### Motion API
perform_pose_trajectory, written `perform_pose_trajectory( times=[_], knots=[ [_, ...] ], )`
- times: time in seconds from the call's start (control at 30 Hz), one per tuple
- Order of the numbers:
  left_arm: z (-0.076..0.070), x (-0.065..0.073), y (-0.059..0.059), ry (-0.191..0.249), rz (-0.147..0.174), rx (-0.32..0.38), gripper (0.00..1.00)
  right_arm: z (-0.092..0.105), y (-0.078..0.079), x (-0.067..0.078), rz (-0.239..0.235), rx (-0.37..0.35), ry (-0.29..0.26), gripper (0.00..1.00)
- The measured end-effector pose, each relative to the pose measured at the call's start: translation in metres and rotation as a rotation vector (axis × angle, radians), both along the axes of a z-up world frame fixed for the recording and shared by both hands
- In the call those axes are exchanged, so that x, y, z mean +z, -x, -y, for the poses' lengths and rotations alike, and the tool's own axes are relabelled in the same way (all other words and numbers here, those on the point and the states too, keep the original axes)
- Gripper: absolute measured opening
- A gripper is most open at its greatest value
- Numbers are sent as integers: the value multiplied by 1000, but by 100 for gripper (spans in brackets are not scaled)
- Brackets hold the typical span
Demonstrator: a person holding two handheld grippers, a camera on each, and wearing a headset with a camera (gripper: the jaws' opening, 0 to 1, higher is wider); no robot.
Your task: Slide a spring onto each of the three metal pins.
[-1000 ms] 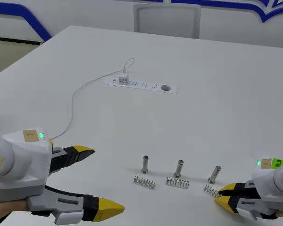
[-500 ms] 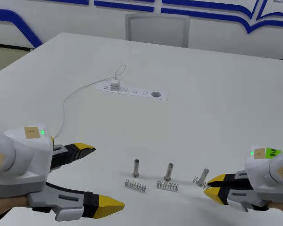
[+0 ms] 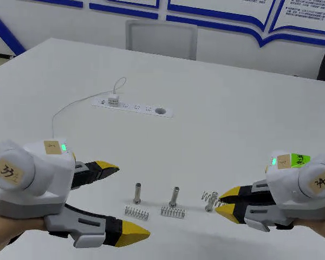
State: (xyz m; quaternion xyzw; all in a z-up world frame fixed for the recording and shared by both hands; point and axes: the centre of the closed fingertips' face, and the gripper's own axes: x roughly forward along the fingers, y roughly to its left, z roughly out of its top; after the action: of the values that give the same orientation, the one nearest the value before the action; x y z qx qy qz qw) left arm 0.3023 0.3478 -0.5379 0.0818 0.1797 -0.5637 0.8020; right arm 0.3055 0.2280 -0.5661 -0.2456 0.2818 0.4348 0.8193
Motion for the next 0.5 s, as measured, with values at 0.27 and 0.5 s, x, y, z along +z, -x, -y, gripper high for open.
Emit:
perform_pose_trajectory(
  times=[0.27, 0.5],
  knots=[
    [18, 0, 5, -7, 19, -55, 85, -24, 10, 13, 58, 79, 23, 10],
    [29, 0, 7, -12, 39, -97, 80, -46, 22, 15, 54, 135, 12, 10]
  ],
)
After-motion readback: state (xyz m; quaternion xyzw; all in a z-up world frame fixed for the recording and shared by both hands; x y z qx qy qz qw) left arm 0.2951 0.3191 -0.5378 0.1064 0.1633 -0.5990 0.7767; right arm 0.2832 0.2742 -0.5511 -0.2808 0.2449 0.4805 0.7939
